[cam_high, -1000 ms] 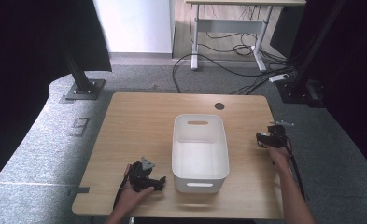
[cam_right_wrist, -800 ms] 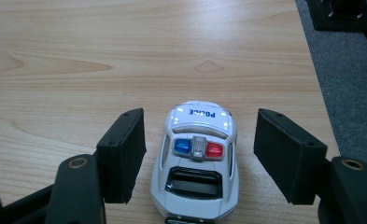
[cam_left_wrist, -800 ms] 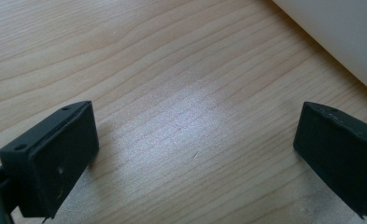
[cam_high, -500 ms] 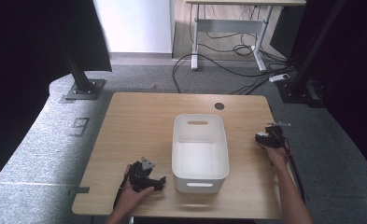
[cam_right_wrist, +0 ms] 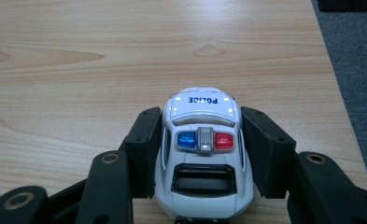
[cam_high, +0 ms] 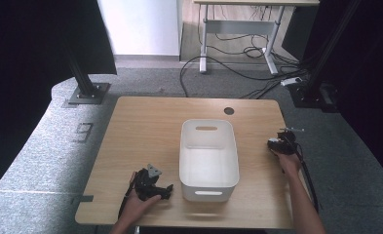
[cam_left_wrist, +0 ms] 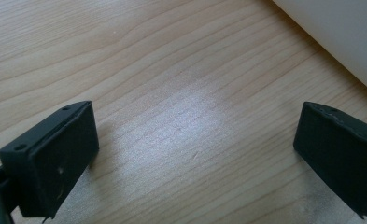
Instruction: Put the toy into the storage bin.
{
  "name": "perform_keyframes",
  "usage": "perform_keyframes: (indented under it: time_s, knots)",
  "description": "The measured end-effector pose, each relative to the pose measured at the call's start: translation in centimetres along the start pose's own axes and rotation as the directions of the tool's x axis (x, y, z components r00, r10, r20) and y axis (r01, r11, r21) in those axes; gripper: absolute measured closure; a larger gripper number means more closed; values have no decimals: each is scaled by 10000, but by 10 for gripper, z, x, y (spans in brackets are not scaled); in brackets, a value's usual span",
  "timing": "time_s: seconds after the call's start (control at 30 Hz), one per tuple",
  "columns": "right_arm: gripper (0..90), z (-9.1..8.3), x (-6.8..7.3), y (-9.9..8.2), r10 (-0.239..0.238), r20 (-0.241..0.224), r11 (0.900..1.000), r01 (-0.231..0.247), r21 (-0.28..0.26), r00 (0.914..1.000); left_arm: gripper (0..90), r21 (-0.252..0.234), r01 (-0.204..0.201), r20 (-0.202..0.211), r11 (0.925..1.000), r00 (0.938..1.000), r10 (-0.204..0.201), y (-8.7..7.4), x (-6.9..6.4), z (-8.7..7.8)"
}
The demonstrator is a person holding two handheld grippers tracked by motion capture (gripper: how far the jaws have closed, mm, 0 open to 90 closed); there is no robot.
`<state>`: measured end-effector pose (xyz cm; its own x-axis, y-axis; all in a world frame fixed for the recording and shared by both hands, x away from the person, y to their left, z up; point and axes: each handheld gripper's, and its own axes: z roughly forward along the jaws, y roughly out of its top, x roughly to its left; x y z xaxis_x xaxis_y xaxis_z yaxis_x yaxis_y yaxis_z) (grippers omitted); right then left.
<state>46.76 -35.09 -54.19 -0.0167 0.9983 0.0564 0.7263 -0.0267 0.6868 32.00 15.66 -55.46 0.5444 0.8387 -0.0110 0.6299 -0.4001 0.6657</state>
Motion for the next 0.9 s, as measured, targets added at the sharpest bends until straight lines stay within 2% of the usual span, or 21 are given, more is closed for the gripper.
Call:
perform_keyframes:
  time_s: [0.17,0.43,0.6,0.9]
  knots:
    - [499,-4,-1,0,-21,-48,10000,21,-1,10000,0,-2,3,1,10000,10000,-3,0,0,0]
    - [500,-21,0,1,-166,-325,9996,158,-242,9993,0,-8,-2,-2,10000,10000,2,0,0,0]
    - [500,-36,7,-1,-451,-557,9980,426,-458,9974,0,-8,-1,-3,10000,10000,1,0,0,0]
    - [499,-56,11,-5,-447,-788,9968,392,-697,9959,0,-6,-4,-3,10000,10000,4,0,0,0]
